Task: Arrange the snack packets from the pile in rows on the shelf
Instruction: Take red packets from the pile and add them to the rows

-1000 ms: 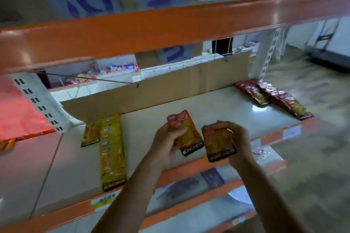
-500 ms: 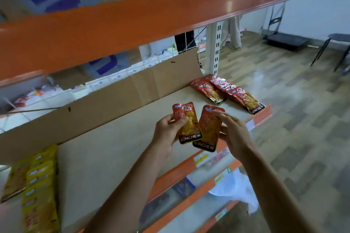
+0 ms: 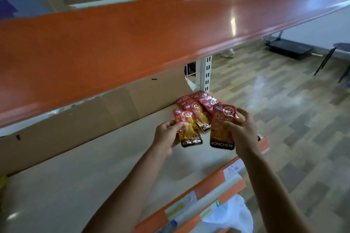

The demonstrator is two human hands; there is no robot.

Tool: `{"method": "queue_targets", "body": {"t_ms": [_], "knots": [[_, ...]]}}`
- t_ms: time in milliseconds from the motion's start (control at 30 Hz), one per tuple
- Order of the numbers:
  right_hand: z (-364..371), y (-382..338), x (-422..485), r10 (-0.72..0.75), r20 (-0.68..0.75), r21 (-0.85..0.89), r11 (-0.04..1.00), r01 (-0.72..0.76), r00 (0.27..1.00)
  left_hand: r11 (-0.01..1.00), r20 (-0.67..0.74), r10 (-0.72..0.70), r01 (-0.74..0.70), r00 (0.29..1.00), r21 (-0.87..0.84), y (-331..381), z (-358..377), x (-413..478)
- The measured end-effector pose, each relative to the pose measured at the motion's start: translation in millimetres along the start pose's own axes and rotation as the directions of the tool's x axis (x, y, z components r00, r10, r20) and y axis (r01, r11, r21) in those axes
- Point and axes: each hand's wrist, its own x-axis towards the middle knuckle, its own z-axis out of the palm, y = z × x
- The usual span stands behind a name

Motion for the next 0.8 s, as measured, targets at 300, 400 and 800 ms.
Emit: {"method": "queue_targets", "body": {"t_ms": [300, 400, 800], "knots": [[-19.7, -22.0, 87.9, 0.041, 0.205, -0.079, 0.997, -0.025, 0.978, 0.990, -0.216, 0.078, -0.050, 0.973, 0.135, -15.0, 55.5, 36.5], [-19.3, -21.7, 100.2, 0.081, 0.268, -0.094, 0.994, -0.058, 0.960, 0.988, -0.257, 0.091, -0.054, 0.962, 0.147, -21.6, 63.1, 36.1], [-17.8, -12.9, 110.5, 0.127, 0.437, -0.147, 0.987, -0.069, 0.890, 0.944, -0.381, 0.191, -0.063, 0.904, 0.325, -23.8, 80.6, 27.9]]}}
